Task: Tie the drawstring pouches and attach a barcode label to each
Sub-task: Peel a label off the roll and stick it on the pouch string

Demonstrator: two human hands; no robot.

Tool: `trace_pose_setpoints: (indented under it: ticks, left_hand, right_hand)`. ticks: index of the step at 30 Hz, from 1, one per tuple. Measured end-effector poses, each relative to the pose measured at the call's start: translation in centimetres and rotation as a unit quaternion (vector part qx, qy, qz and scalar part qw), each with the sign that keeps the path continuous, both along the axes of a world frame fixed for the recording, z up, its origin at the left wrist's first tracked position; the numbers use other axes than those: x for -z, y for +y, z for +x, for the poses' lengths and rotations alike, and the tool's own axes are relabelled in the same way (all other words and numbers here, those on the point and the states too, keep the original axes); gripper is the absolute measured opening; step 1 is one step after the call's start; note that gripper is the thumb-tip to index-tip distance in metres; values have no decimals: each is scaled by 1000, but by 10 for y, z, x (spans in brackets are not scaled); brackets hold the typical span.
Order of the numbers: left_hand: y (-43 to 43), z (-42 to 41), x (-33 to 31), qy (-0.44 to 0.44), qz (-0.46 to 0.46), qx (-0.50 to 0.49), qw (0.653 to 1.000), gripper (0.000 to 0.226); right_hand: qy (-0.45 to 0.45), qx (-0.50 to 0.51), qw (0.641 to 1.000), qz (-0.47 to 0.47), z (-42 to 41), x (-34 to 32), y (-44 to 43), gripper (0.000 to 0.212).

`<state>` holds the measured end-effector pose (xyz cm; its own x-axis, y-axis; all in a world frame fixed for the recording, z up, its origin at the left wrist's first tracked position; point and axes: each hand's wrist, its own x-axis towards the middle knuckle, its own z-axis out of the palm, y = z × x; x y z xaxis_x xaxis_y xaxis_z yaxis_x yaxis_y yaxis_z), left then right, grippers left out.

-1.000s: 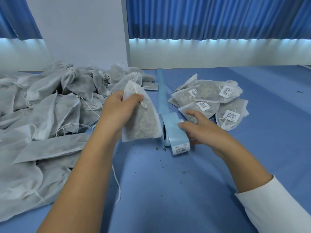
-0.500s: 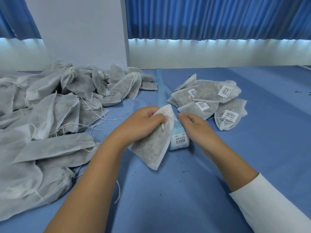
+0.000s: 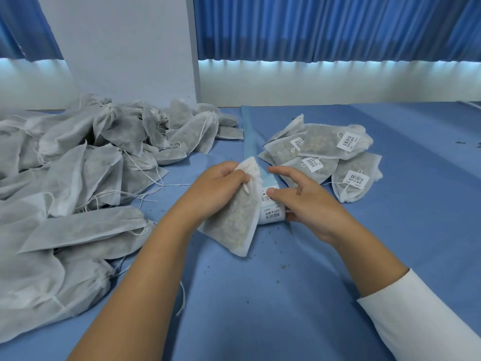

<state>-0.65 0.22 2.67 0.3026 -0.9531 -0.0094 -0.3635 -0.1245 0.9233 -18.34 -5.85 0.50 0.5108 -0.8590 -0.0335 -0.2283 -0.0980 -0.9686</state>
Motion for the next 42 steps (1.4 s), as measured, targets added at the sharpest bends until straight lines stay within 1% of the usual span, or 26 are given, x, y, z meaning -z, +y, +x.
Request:
trace_pose_setpoints:
  ticks: [3,5,7,10,13,16,21,25,31,35,39,42]
  left_hand:
    - [-2,1,3,-28,29,-2,999,22]
    - [-3,3,4,-28,29,-16,999,19]
    - [-3,4,4,-35,28,-26,999,18]
    - [-3,2,4,-44,21,-14,999,19]
    - [-3,0,3,-58,17,-1,998,17]
    - [-3,-1,3,-54,13,-1,998,18]
    - [-4,-3,4,-49,5,-1,999,21]
    - [-4,-3,4,-51,8,-2,999,19]
    - [-2,-4,3,-44,5,3,999,16]
    - [-2,-5,3,-46,3,10,999,16]
    - [-2,-5,3,-49,3,6,999,25]
    - [-2,-5,4,-53,1,2,999,22]
  right_hand:
    - [1,24,998,-65,-2,0,1,37]
    - [5,38,993,-108,-3,-2,1,28]
    - [18,31,990,-138,-5,-3,1,19]
    - [47,29,985,-161,-5,-3,-1,21]
    - [61,42,979,-190,-7,-4,-2,17]
    - [81,57,964,-248,-9,-6,-2,17]
    - [78,63,947,-304,-9,-7,0,21]
    - [85,68,939,-325,-11,-7,0,18]
    - [101,65,940,-318,-10,-8,-1,14]
    - [112,50,939,-321,-12,-9,-2,21]
    - [112,55,942,-312,-13,-10,-2,16]
    - [110,61,940,-316,-13,-11,0,11]
